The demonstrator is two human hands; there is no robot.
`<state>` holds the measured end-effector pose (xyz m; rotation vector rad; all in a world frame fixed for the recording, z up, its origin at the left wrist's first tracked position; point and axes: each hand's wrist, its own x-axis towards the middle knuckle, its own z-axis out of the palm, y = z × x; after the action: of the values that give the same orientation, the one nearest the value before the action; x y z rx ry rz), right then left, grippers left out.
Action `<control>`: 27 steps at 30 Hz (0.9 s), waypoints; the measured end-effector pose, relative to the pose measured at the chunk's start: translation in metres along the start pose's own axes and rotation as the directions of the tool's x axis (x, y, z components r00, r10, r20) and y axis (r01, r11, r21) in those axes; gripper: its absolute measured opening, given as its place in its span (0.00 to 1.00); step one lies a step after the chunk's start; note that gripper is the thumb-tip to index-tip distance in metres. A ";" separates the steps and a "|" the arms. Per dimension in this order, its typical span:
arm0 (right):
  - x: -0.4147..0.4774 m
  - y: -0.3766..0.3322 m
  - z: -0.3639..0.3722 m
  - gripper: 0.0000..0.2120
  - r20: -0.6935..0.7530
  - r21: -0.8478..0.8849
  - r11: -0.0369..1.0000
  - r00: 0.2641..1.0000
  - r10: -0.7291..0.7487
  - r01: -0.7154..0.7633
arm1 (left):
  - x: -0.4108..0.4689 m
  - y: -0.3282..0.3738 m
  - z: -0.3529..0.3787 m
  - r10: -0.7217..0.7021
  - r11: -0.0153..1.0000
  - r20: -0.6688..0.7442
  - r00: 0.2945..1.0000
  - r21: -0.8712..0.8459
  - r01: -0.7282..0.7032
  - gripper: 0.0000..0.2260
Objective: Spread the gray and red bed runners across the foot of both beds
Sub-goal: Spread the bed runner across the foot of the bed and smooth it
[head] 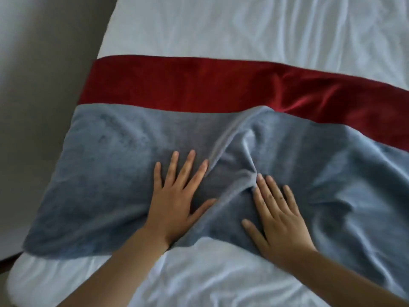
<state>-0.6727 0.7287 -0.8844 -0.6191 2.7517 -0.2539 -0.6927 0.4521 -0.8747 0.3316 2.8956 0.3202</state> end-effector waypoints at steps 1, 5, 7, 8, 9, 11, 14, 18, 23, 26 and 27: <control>-0.026 -0.009 0.008 0.36 0.025 0.003 0.999 0.999 -0.043 0.043 | -0.021 0.012 0.007 0.042 0.999 0.003 0.999 0.009 -0.042 0.36; -0.101 -0.024 0.022 0.34 0.036 0.075 0.993 0.995 -0.098 0.095 | -0.098 0.054 0.036 0.228 0.972 0.042 0.973 0.043 -0.230 0.37; -0.111 -0.017 0.022 0.26 -0.061 0.126 0.991 0.997 -0.043 0.050 | -0.115 0.063 0.045 0.207 0.977 0.028 0.978 0.049 -0.208 0.35; -0.112 -0.012 0.022 0.22 -0.130 0.154 0.987 0.991 -0.013 0.033 | -0.116 0.066 0.047 0.174 0.984 0.001 0.985 0.037 -0.174 0.33; -0.113 -0.007 0.023 0.20 -0.196 0.180 0.983 0.981 0.012 0.024 | -0.114 0.068 0.048 0.142 0.990 -0.031 0.989 0.025 -0.141 0.32; -0.111 0.001 0.023 0.23 -0.283 0.213 0.977 0.958 0.037 0.025 | -0.106 0.075 0.048 0.095 0.995 -0.088 0.992 0.025 -0.093 0.31; -0.118 0.007 0.021 0.27 -0.335 0.257 0.966 0.941 0.052 0.038 | -0.094 0.090 0.044 0.024 0.999 -0.116 0.993 0.051 -0.019 0.28; -0.183 0.011 0.025 0.28 -0.288 0.253 0.955 0.954 -0.077 0.153 | -0.100 0.099 0.035 -0.006 0.999 -0.051 0.999 0.053 0.009 0.25; -0.250 0.029 0.023 0.22 -0.109 0.236 0.941 0.969 -0.222 0.242 | -0.168 0.108 0.040 0.120 0.969 0.090 0.989 0.207 -0.137 0.27; -0.245 0.031 0.023 0.26 -0.075 0.141 0.959 0.969 -0.237 0.245 | -0.189 0.107 0.039 0.096 0.955 0.102 0.990 0.271 -0.121 0.28; -0.241 0.030 0.023 0.26 -0.085 0.123 0.968 0.974 -0.211 0.221 | -0.191 0.105 0.036 0.107 0.946 0.102 0.989 0.294 -0.133 0.30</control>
<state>-0.4697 0.8591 -0.8509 -0.8907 2.7058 -0.5121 -0.4814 0.5122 -0.8501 0.5585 2.8419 -0.1180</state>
